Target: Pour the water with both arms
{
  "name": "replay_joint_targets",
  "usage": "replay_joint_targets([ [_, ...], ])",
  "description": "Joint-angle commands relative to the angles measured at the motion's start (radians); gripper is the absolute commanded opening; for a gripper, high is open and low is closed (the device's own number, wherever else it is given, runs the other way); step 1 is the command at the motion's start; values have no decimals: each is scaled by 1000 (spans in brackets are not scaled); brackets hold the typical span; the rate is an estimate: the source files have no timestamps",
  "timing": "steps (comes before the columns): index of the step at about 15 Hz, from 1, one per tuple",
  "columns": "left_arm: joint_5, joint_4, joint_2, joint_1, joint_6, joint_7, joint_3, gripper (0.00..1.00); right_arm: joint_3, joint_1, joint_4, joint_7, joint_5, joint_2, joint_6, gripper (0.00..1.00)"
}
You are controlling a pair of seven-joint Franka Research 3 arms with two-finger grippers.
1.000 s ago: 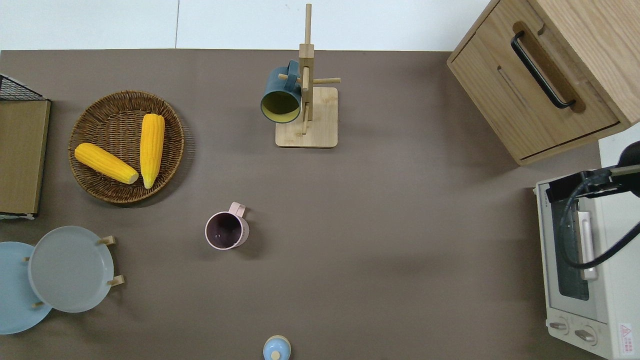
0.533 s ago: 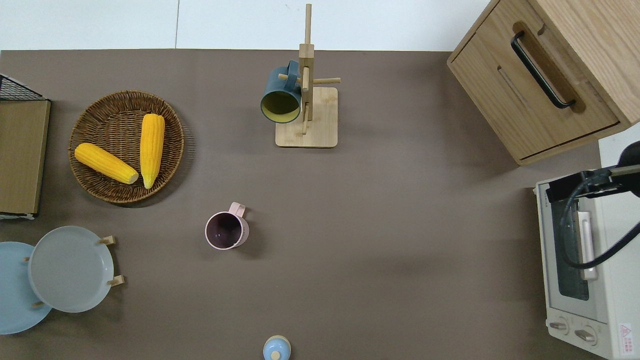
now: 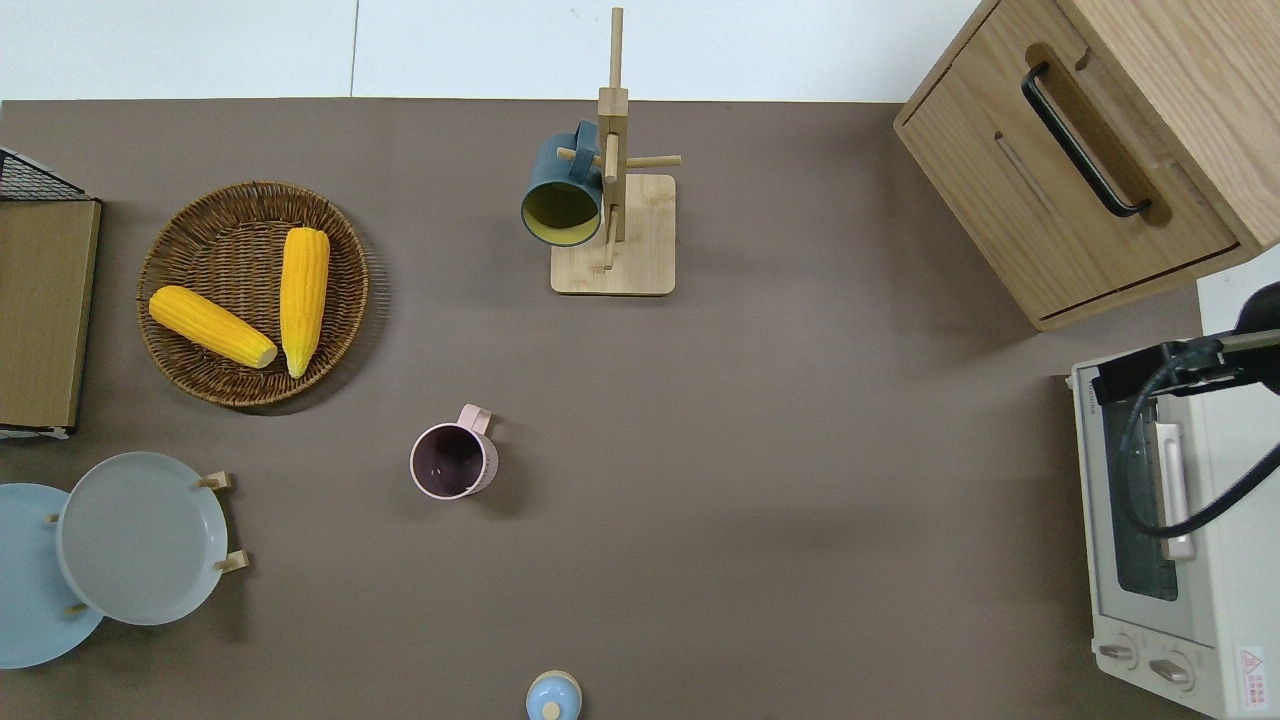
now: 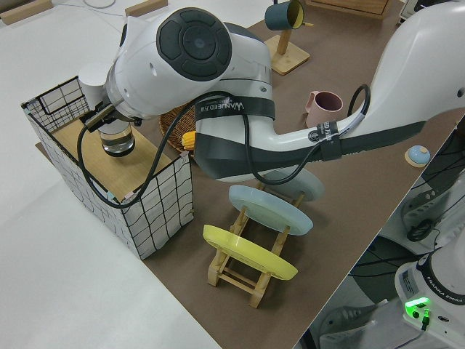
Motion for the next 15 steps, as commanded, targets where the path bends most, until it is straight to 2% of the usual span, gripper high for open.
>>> replay_joint_targets([
  [1,-47,33,31,8,45,53,-10,0,-1,-2,-12,-15,19,-12,0,992],
  [5,-122,31,55,9,55,133,-10,10,-2,-3,-12,-15,19,-12,-1,992],
  [6,-130,31,62,11,55,138,-10,84,-1,-3,-12,-15,19,-12,-1,992],
  [8,-130,31,63,8,57,138,-10,370,-1,-3,-12,-15,19,-12,-1,992],
  [9,-128,31,66,8,57,138,-10,616,-1,-2,-12,-15,19,-12,-1,992],
  [10,-127,31,69,9,57,138,-8,681,-1,-2,-12,-15,19,-12,-1,992],
  [11,-127,31,69,9,58,138,-10,878,-1,-3,-12,-15,19,-12,-1,992],
  [12,-127,33,69,9,58,138,-8,996,-2,-2,-12,-15,19,-12,-1,992],
  [15,-116,44,66,9,55,116,-8,1000,-1,-2,-12,-15,19,-12,-1,992],
])
